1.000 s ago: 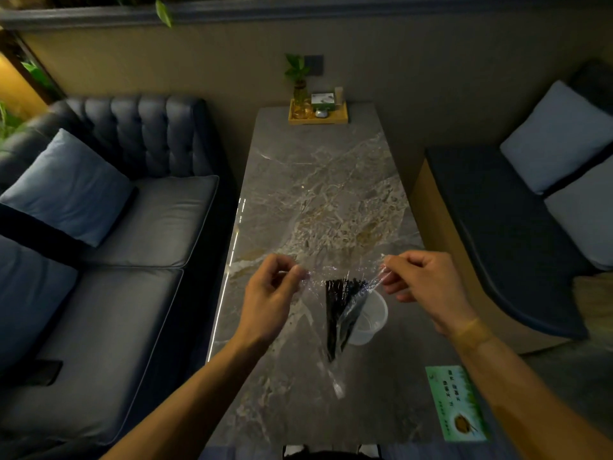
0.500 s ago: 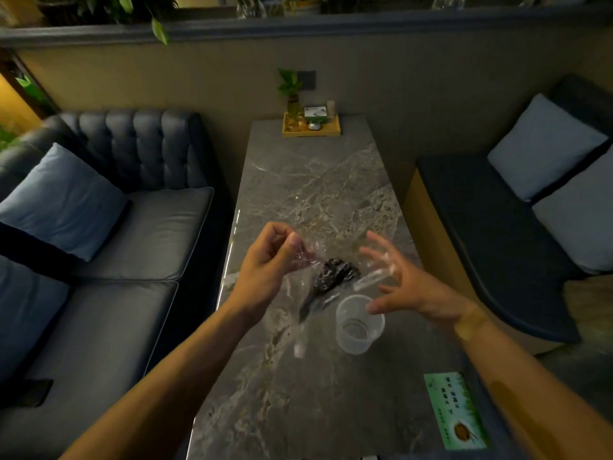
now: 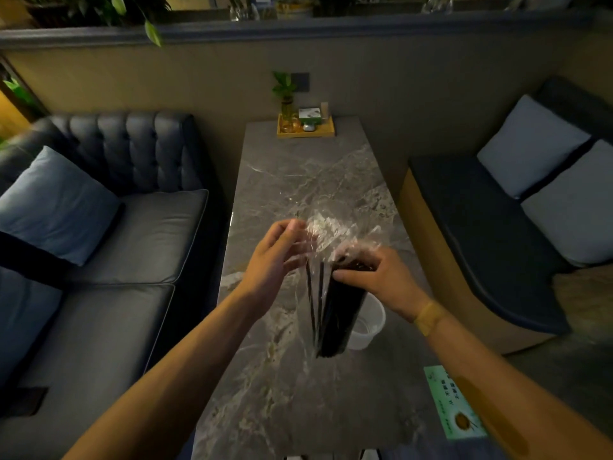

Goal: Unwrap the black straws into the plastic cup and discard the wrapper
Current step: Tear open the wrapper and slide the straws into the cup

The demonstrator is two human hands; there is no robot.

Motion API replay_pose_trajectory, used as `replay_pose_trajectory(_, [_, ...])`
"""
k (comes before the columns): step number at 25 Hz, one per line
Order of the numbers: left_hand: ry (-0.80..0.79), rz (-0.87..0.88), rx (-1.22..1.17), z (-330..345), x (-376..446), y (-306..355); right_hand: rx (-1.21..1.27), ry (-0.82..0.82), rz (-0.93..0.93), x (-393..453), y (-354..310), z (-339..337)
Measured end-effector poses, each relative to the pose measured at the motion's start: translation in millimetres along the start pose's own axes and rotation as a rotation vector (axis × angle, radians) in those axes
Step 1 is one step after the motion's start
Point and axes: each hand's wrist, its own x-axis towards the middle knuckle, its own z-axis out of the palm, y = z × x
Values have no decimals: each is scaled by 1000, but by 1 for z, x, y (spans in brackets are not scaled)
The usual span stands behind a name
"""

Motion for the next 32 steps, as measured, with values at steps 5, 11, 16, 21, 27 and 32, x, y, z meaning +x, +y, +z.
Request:
replay_pose_trajectory(5, [-319, -284, 142, -24, -50, -64, 80, 147, 72, -6, 1, -2])
replay_pose_trajectory(11, [-319, -239, 329, 4, -72, -97, 325, 274, 222, -17, 18, 27])
replay_pose_trajectory(16, [-240, -258, 511, -20, -65, -101, 388, 281, 407, -30, 43, 35])
replay_pose_trajectory(21, [-294, -314, 891, -68, -43, -91, 231, 605, 440, -52, 64, 33])
replay_pose_trajectory(27, [-425, -323, 1250, -88, -37, -76, -224, 596, 310, -73, 78, 48])
replay_pose_trajectory(32, [-442, -317, 1450, -82, -18, -59, -193, 318, 324, -50, 80, 12])
